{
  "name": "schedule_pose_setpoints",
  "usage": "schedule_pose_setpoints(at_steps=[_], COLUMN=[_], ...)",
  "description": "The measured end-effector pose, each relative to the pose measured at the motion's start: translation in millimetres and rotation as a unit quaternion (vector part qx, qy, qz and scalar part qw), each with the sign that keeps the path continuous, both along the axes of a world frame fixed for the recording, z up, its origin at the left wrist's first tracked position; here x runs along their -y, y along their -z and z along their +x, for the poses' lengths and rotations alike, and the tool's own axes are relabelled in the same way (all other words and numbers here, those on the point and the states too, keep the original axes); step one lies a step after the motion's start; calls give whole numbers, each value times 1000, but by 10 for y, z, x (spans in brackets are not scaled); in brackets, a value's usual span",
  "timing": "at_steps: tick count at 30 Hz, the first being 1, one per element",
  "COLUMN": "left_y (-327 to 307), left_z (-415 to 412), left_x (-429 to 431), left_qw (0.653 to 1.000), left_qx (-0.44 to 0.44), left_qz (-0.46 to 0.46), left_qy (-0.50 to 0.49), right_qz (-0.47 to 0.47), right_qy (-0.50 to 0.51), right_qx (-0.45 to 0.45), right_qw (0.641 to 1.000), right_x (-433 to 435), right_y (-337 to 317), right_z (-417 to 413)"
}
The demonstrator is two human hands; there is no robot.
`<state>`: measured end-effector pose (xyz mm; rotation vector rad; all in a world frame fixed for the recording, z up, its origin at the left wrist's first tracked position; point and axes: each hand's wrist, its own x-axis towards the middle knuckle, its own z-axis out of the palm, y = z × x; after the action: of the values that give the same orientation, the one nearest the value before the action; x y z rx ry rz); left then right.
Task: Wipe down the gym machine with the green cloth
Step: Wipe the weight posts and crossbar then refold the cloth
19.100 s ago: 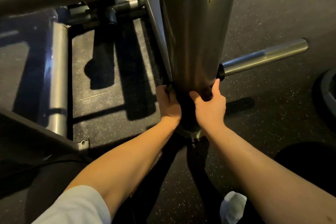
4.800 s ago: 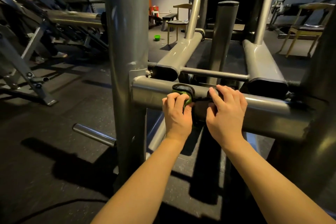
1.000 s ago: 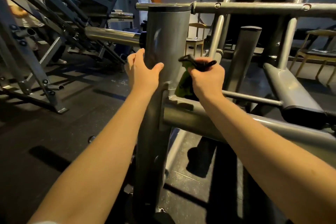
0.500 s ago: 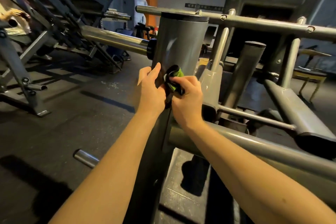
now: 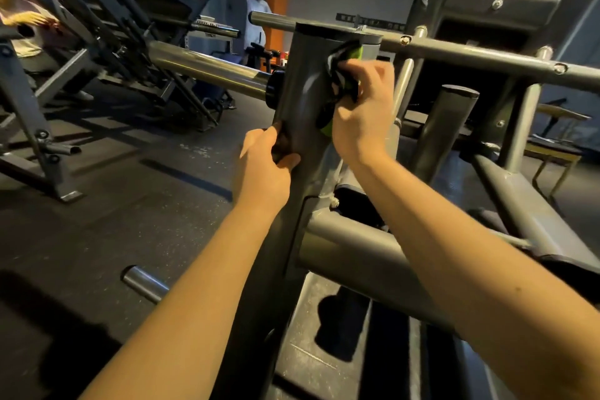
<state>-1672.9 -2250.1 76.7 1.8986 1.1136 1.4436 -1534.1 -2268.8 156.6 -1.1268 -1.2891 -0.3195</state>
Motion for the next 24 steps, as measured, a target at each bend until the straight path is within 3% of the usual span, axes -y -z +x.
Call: schedule_pose_setpoints(at_steps=[5, 11, 15, 21, 24], left_y=[-4, -50, -84, -67, -52], left_z=[22, 36, 43, 49, 39], left_x=[36, 80, 115, 115, 108], left_qw=[1000, 999, 999, 998, 998], left_qx=[7, -12, -19, -26, -33], left_qz=[-16, -24, -28, -35, -35], left_qy=[-9, -26, -35, -40, -39], right_qz=[-97, -2, -16, -75, -150], right_qy=[-52, -8, 7, 2, -58], right_qx=[5, -89, -192, -172, -185], right_qw=[994, 996, 981, 982, 969], right_x=[272, -51, -245, -163, 132], right_y=[549, -264, -485, 11, 495], right_z=[-79, 248, 479, 331, 136])
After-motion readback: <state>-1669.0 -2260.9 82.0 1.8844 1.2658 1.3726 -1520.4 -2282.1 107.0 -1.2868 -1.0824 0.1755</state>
